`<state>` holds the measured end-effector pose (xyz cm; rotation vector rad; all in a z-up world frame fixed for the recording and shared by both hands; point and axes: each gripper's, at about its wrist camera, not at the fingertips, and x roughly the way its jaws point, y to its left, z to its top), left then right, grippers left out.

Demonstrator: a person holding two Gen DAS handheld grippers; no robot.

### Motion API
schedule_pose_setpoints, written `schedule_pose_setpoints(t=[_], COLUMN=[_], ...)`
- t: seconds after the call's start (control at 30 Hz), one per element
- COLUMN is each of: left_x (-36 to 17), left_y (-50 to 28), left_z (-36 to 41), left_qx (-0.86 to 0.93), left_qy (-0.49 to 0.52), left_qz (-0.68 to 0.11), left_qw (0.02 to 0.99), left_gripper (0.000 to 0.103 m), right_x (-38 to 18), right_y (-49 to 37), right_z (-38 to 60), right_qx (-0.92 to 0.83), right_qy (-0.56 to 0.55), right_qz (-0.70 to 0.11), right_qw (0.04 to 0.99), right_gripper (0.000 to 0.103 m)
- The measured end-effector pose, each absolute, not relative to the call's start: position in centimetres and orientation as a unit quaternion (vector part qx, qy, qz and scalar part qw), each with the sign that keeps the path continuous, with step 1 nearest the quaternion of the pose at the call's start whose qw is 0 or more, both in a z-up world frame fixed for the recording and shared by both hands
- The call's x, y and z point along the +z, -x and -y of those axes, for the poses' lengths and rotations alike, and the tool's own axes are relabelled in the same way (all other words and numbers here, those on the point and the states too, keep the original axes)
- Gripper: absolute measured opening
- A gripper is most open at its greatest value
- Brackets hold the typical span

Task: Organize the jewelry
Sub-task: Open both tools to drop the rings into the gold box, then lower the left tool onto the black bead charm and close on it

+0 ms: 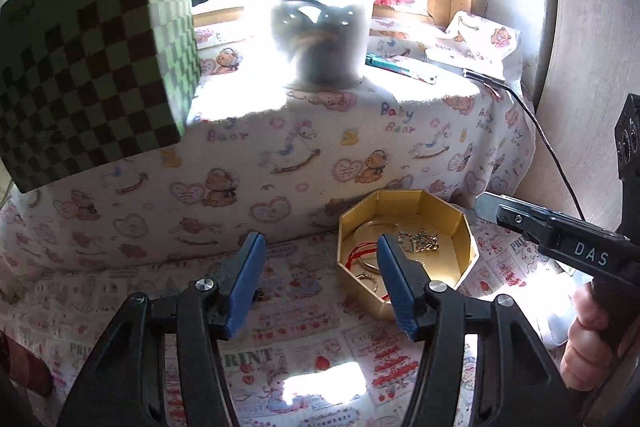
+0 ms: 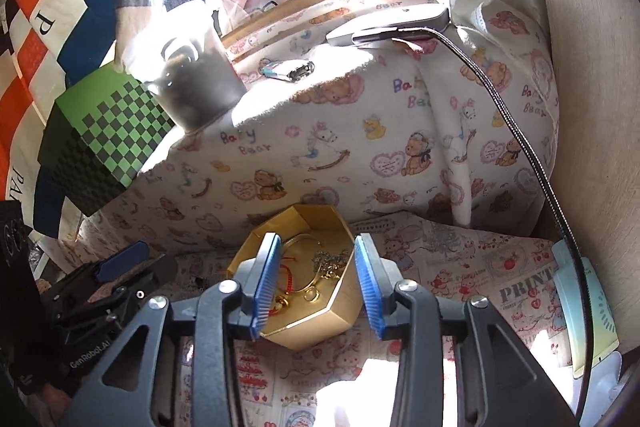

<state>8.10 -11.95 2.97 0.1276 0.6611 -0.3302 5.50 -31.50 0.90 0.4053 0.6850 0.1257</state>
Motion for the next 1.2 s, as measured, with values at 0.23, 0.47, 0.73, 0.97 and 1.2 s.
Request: schedule_pose_setpoints(t=[0.23,0.47,0.73,0.97,1.2], left_x=[6.3,2.0,-1.1,-1.2,-1.9], left_y=[-4.3,-4.7,-7.4,-9.3,-11.7], left_z=[6.3,4.1,2.2,3.9,7.1], left_qx=[-0.131,-0.117,-0.086,-0.115,-0.136], left_qy=[-0.038,-0.008,0.032,0.026,0.01], left_qz=[-0.254,-0.293,-0.372,-0.429,-0.451], left_qw=[0.957,0.949,0.924,0.895,0.882], left_gripper=[0.085,0.086,0.085,0.042,0.028], right_x=[2.2,0.9,0.6,0.2,0.4], right_y=[-4.3,-4.7,-4.9,-5.4,-5.5], right_z=[29.1,26.5,26.4,27.3,27.9], right_qx=[0.034,0.048,0.027,0.005,0.005], right_qy=[-0.14,-0.101,-0.089,-0.096,-0.108], right_qz=[-0.312,-0.343,-0.339,-0.342,-0.343], right_qw=[0.939,0.932,0.936,0.935,0.933], right_gripper=[0.052,0.056,0.057,0.058,0.058])
